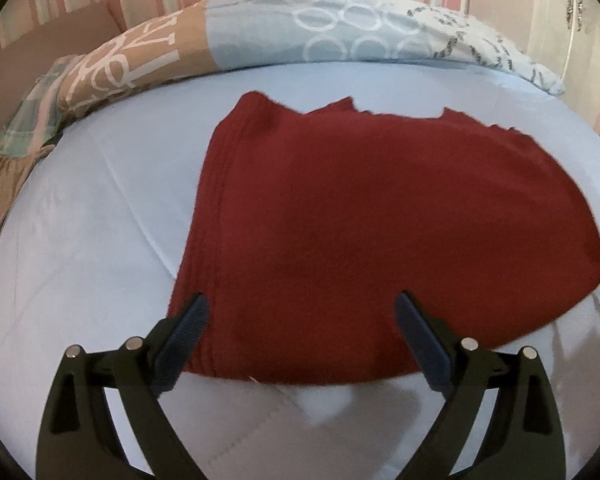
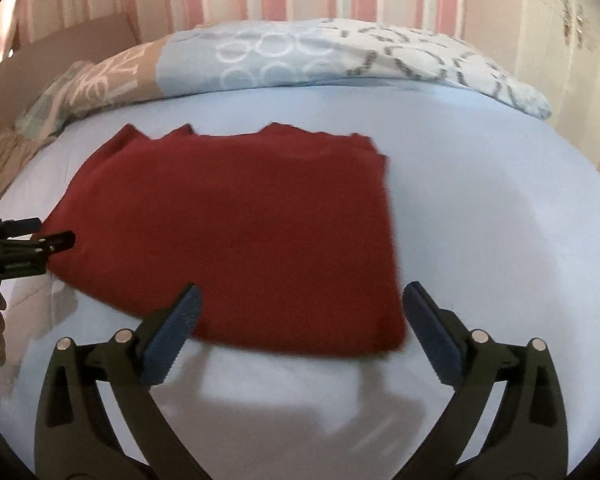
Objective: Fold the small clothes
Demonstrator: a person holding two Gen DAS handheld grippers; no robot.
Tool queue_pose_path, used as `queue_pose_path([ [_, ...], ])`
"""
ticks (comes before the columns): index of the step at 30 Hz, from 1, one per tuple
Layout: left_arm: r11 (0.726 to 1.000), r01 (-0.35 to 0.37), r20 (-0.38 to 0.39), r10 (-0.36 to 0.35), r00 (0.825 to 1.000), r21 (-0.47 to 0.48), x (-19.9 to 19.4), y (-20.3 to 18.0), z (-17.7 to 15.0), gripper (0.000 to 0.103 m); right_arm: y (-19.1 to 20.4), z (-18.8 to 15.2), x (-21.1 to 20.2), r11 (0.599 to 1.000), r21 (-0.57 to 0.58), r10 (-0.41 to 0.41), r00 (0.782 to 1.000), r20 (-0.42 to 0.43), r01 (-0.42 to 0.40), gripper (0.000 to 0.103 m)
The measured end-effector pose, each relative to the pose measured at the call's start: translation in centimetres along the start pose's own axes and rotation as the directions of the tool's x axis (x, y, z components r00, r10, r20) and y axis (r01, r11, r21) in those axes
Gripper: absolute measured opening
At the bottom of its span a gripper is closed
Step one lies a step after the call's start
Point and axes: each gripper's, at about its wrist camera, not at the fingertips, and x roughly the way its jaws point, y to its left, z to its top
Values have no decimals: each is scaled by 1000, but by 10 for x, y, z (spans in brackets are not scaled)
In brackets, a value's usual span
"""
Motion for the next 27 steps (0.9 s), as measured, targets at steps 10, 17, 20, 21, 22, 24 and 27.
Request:
queue_pose_path([
  [10,997,55,4,-55,998,45,-16,-33,1,94,-30,-23,21,970,221,134,981,-139,-102,97],
  [17,997,58,5,-58,998,49,-17,-34,2,94,-20,-16,47,960,252,176,963,-202,-123,90],
  [20,997,55,4,-55,998,46,-16,-33,3,94,-17,-6,56,947,289,202,958,-203,-139,91],
  [21,998,54,3,-54,999,44,-16,-32,3,94,-15,-2,60,948,293,194,959,-206,-128,91],
  [22,998,54,1,-54,999,43,-15,-32,3,94,-14,1,62,947,298,191,960,-206,-124,91],
  [24,997,55,-2,-55,998,44,-14,-32,4,94,-15,5,67,938,329,184,961,-207,-109,90],
  [27,997,54,2,-55,999,53,-14,-34,5,94,-23,9,69,913,397,184,964,-192,-95,72],
])
